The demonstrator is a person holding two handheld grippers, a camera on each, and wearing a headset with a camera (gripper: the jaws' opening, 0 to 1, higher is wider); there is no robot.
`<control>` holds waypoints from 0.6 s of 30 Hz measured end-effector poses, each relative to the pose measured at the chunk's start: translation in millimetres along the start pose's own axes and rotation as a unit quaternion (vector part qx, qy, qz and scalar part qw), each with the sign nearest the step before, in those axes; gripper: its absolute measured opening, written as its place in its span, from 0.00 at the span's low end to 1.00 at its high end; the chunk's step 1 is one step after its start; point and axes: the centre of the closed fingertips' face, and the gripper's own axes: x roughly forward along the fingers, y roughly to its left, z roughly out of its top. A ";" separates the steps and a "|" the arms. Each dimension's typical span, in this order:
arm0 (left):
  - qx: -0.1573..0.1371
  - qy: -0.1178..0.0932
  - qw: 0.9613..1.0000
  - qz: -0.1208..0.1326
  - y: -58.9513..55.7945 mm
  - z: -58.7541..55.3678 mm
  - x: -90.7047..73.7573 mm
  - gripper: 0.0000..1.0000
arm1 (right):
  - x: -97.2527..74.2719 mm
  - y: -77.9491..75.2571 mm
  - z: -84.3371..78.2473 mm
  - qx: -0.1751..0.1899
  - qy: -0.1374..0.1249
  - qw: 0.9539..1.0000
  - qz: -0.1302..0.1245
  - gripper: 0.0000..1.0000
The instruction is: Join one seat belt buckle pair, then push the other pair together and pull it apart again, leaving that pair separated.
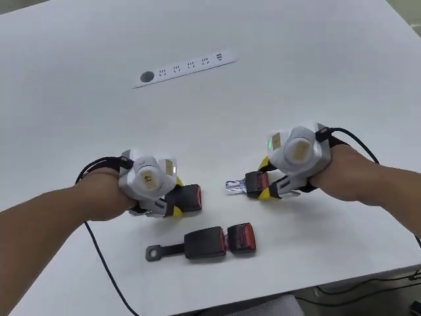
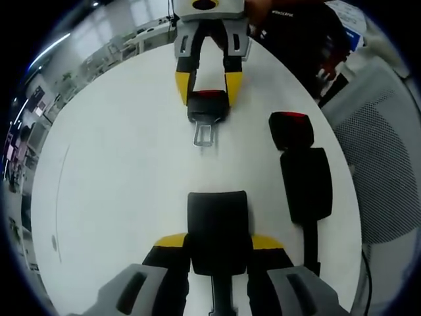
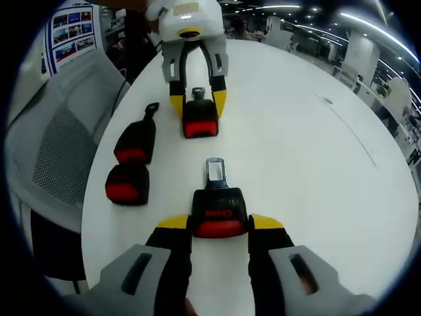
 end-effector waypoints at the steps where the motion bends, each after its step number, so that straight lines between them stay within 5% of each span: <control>1: -0.001 -0.001 1.000 0.000 0.1 -0.1 0.1 0.34 | 3.1 1.1 4.4 -0.002 -0.001 1.000 0.002 0.32; 13: -0.015 -0.016 1.000 0.006 -0.9 2.1 -0.9 0.34 | 25.4 7.7 33.2 -0.006 -0.006 1.000 0.020 0.32; 18: -0.020 -0.016 1.000 0.007 -1.3 3.2 -1.4 0.34 | 27.6 9.9 34.3 -0.020 0.013 0.999 0.021 0.32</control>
